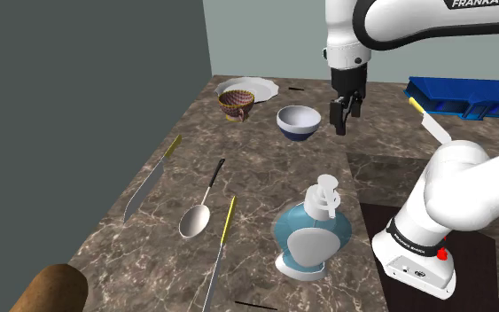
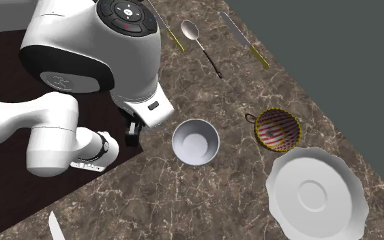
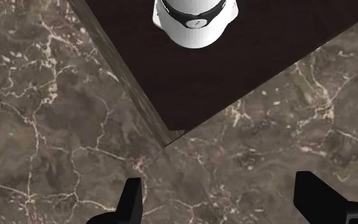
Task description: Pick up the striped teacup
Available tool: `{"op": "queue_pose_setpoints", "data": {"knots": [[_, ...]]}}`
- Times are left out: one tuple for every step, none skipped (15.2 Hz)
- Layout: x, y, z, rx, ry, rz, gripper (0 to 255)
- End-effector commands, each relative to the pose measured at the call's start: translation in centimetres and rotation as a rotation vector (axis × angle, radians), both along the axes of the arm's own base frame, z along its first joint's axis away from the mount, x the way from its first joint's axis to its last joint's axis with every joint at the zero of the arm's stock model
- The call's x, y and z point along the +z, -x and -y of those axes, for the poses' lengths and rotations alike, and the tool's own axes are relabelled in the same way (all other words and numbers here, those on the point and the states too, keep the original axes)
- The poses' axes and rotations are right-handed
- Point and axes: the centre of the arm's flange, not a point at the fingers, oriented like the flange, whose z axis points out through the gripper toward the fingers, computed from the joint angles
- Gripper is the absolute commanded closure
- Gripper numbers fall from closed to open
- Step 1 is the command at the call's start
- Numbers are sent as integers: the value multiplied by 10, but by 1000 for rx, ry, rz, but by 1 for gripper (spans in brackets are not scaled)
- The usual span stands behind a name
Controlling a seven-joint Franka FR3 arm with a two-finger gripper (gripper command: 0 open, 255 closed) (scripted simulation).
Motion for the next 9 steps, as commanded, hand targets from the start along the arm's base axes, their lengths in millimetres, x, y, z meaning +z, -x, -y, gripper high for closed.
{"op": "queue_pose_setpoints", "data": {"knots": [[0, 0, 0, 0, 0, 0, 0], [-1, -12, -2, -1, 1, 5, 0], [-2, -25, -4, -3, 3, 9, 0], [-3, -37, -6, -4, 4, 14, 0], [-4, -49, -8, -6, 6, 18, 0], [-4, -62, -10, -7, 7, 23, 0], [-5, -74, -12, -9, 8, 27, 0], [-6, -87, -14, -10, 10, 32, 0], [-6, -99, -16, -12, 11, 36, 0]]}}
